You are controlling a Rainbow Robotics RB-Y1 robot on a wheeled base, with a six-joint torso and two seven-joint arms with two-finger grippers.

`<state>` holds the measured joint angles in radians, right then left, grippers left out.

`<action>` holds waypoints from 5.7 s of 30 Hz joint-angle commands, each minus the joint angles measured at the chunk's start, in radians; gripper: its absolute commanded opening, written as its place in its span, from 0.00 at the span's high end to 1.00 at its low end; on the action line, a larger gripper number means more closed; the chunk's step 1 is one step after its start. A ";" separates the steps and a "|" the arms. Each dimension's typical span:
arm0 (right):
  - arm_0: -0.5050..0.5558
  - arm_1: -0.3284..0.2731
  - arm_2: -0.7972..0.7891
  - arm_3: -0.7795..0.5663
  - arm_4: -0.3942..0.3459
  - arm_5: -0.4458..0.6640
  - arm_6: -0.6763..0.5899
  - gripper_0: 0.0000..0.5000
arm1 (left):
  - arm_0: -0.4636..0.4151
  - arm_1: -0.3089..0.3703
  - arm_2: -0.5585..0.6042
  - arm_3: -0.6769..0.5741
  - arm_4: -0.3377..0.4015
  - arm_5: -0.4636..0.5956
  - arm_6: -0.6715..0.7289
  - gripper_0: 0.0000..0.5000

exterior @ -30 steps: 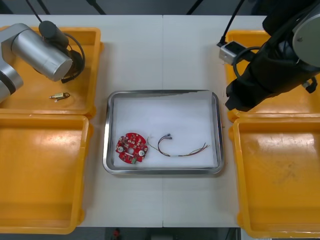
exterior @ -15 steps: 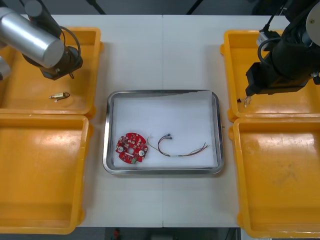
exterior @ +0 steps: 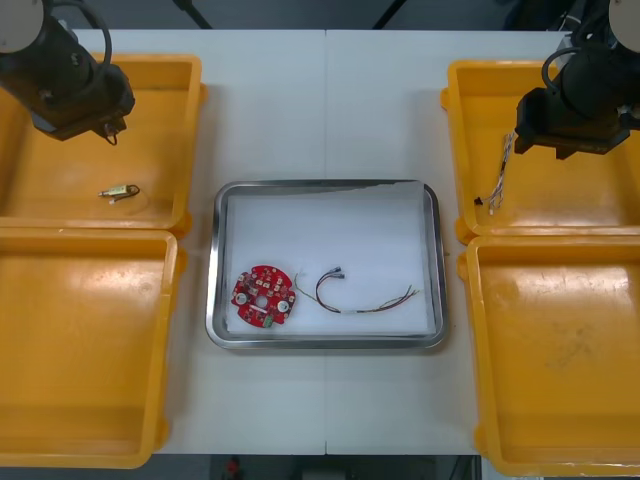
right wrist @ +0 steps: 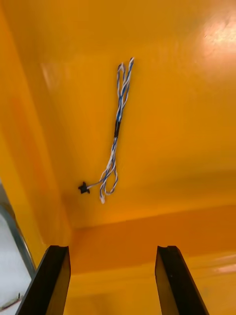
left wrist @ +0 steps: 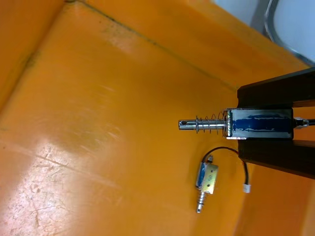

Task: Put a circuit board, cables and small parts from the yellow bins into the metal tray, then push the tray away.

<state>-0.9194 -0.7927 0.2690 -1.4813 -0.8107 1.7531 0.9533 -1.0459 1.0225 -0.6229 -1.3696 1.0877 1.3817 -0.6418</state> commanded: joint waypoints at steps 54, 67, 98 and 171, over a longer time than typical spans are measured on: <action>-0.042 0.199 0.088 0.467 0.179 -0.417 0.093 0.00 | 0.064 -0.320 -0.259 -0.500 -0.445 0.158 0.683 1.00; -0.036 0.188 0.088 0.469 0.166 -0.432 0.093 0.07 | 0.099 -0.367 -0.334 -0.491 -0.569 0.157 0.688 1.00; -0.039 0.050 -0.053 0.332 0.110 -0.251 0.573 1.00 | 0.099 -0.406 -0.437 -0.387 -0.649 0.079 0.692 0.66; -0.036 0.093 0.363 -0.267 -0.166 -0.276 1.125 1.00 | -0.042 -0.004 0.049 0.273 0.112 0.034 0.811 0.00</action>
<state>-0.9414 -0.7339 0.5851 -1.7598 -1.0068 1.5123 2.0628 -1.0375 0.9943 -0.5352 -1.1221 1.1972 1.4409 0.0938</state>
